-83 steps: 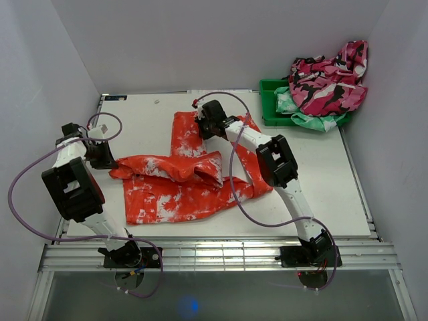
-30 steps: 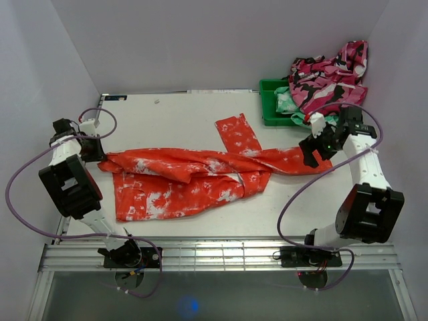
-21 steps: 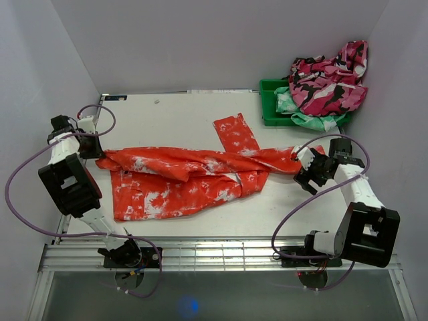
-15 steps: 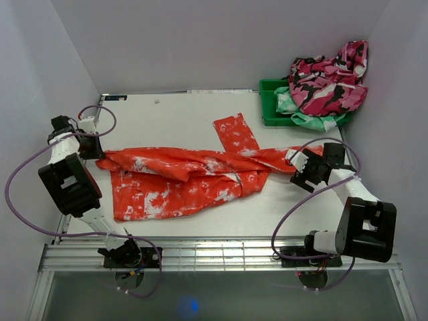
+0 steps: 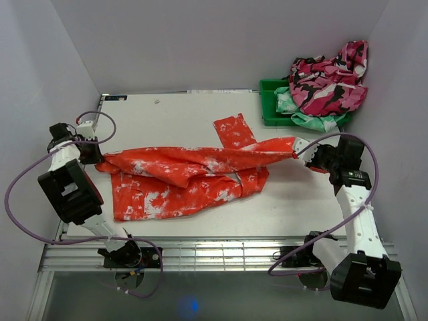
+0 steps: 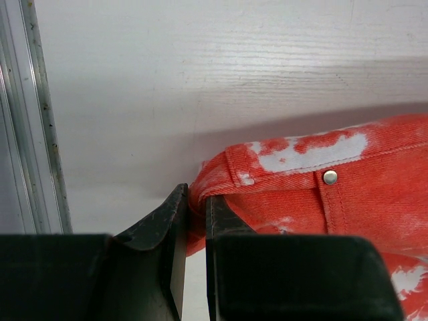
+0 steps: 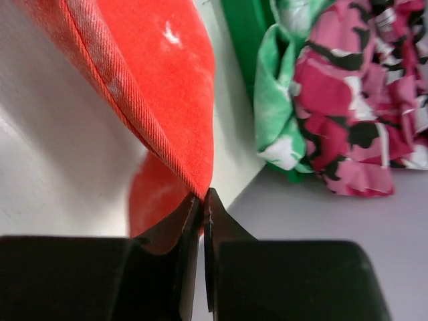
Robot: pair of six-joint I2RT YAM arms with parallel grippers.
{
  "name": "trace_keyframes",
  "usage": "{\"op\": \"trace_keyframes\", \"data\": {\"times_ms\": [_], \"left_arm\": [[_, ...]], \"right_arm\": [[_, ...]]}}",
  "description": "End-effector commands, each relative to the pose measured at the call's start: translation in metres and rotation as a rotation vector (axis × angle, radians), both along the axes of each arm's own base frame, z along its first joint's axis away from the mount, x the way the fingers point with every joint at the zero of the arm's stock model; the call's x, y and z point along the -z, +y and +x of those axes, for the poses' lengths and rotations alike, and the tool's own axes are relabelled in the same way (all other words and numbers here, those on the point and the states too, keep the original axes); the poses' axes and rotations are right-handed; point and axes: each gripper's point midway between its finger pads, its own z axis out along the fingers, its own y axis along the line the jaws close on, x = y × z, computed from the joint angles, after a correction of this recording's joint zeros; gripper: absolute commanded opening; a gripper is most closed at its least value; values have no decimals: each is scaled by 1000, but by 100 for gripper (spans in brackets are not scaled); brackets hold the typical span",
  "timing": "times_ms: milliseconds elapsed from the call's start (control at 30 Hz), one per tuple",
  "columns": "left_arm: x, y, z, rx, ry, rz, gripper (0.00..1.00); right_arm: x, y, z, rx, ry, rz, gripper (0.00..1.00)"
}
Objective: Fold and stack the trousers
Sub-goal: Flatten the trousers out
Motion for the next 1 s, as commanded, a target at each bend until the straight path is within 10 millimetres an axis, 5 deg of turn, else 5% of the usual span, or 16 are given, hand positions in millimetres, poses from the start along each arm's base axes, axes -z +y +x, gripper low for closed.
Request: {"op": "trace_keyframes", "data": {"times_ms": [0,233,367,400,433,500,533,567,633,700,733,800,833,867,900,967], "left_arm": [[-45,24,11,-47,-178,75,0],[-96,55,16,-183,-414,171,0],[-101,61,21,-230,-442,170,0],[-93,63,21,-239,-426,164,0],[-89,64,22,-245,-415,161,0],[-79,68,20,-263,-385,159,0],[-71,69,19,-272,-363,155,0],[-67,68,17,-273,-351,152,0],[-60,66,14,-272,-337,147,0],[-58,64,13,-272,-335,142,0],[-57,65,12,-276,-331,138,0],[-51,65,11,-287,-305,123,0],[-51,65,11,-293,-299,119,0],[-50,66,11,-301,-281,111,0],[-47,65,11,-301,-263,97,1],[-48,60,8,-282,-229,71,10]], "right_arm": [[-42,8,-14,-58,-23,-4,8],[-114,26,5,-72,-123,123,8],[-145,54,65,-67,-215,175,8],[-159,76,79,-103,-254,221,8],[-146,88,99,-116,-218,233,8],[-173,120,122,-155,-264,268,8],[-153,136,143,-173,-212,276,8],[-175,148,155,-187,-253,289,8],[-147,187,181,-234,-196,307,8],[-154,224,194,-305,-207,324,8],[-121,241,210,-313,-161,309,16],[-115,267,229,-292,-187,253,44],[-73,275,247,-257,-129,215,66],[-54,267,254,-176,-84,159,78],[-75,272,265,-149,-118,151,82],[-28,259,259,-75,49,88,83]]}}
